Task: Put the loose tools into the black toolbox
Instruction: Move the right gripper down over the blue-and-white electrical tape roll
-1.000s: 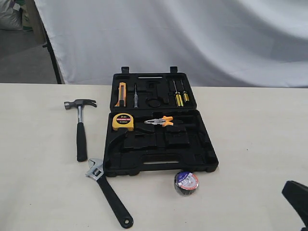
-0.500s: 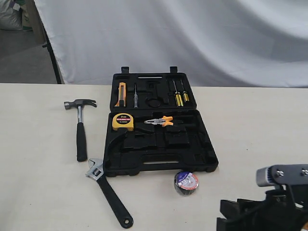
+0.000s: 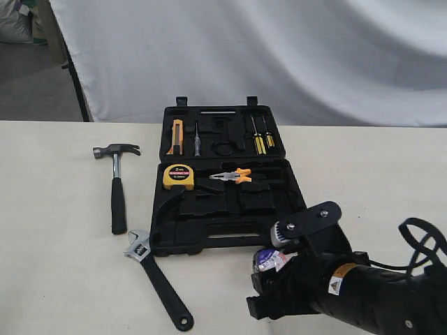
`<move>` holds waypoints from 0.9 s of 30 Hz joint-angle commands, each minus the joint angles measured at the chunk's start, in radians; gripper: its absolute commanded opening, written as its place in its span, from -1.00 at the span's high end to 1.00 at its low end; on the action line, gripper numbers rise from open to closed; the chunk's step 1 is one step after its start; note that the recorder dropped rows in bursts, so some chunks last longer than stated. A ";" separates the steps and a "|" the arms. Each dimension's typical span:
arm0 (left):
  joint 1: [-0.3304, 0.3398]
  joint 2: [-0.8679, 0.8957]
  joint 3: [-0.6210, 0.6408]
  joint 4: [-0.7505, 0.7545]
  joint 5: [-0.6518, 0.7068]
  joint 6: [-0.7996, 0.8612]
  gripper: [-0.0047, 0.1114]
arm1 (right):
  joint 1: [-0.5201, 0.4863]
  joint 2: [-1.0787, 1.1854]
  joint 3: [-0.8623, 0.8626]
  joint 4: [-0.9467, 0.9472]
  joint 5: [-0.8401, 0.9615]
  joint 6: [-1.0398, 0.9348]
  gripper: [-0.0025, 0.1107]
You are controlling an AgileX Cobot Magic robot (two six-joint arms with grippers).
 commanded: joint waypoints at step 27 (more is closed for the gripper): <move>0.025 -0.003 -0.003 0.004 -0.007 -0.005 0.91 | -0.072 0.221 -0.193 0.010 0.103 -0.087 -0.19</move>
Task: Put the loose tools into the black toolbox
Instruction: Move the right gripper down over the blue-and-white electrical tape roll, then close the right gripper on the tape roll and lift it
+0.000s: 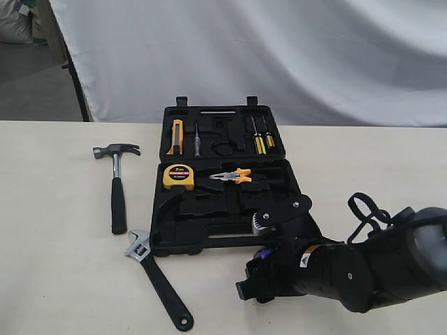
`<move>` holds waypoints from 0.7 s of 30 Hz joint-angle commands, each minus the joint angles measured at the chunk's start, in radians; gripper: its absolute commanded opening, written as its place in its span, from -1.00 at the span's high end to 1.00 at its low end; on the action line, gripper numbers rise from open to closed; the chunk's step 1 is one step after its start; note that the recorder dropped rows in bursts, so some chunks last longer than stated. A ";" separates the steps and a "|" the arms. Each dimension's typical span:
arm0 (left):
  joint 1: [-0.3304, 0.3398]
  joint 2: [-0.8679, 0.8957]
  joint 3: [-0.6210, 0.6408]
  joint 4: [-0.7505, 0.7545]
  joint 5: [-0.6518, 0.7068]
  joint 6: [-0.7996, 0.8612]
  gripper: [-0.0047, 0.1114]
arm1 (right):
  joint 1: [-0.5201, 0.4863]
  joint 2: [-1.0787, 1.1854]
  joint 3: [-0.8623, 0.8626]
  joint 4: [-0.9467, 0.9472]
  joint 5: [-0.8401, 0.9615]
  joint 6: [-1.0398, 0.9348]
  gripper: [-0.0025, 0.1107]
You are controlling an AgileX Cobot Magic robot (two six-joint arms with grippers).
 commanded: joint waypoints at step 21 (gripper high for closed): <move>0.025 -0.003 -0.003 0.004 -0.007 -0.005 0.91 | -0.006 -0.282 -0.005 0.022 0.156 0.007 0.96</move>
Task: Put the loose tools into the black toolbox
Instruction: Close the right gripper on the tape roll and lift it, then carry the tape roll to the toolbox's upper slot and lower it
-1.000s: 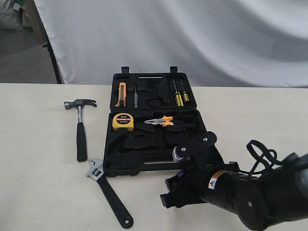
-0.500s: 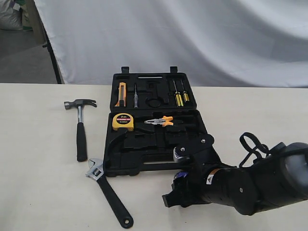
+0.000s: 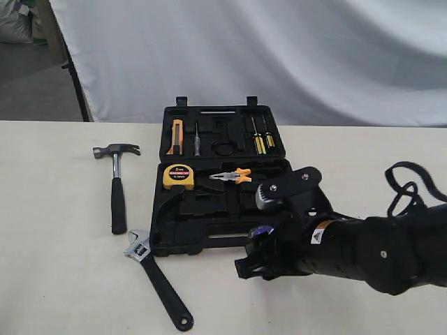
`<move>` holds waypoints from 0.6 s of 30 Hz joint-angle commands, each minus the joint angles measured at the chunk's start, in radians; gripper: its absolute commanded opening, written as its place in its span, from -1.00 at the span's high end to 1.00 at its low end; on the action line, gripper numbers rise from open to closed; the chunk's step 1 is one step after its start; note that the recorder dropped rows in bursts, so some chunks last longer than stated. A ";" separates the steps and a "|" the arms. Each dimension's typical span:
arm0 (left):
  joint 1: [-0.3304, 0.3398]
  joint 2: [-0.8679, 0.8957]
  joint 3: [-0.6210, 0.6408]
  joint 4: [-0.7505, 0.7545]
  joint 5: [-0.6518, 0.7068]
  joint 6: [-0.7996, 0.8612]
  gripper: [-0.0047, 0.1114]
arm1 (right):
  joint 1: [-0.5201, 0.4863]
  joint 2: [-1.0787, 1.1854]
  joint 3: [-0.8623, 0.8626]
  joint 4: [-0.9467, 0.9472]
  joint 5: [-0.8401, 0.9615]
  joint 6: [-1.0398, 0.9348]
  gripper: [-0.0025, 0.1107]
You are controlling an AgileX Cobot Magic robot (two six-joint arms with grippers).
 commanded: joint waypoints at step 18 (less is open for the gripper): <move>0.025 -0.003 -0.003 0.004 -0.007 -0.005 0.91 | -0.066 -0.037 -0.228 0.085 0.002 0.000 0.96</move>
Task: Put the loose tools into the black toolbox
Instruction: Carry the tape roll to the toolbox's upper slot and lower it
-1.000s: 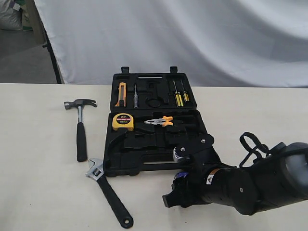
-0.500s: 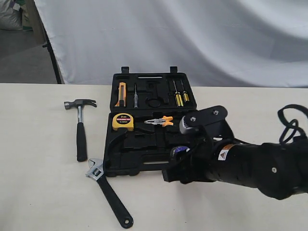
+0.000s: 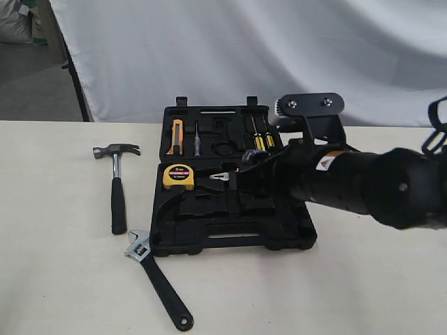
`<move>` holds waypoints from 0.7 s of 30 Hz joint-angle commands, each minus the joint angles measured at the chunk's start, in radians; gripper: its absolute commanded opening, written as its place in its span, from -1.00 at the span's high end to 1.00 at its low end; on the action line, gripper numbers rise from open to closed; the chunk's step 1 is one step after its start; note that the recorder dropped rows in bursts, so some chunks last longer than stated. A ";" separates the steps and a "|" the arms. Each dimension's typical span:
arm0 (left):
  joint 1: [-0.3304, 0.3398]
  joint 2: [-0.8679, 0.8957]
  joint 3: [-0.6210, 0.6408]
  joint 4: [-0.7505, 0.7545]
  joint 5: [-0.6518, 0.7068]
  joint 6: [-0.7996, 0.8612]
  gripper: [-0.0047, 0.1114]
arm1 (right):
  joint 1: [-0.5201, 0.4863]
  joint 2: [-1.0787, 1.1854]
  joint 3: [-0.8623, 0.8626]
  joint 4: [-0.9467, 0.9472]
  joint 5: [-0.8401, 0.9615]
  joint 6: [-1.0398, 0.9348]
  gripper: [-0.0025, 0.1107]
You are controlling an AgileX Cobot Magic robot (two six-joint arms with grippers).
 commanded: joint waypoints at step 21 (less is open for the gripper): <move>0.025 -0.003 -0.003 0.004 -0.007 -0.005 0.91 | -0.143 0.645 -0.690 -0.012 0.021 -0.119 0.96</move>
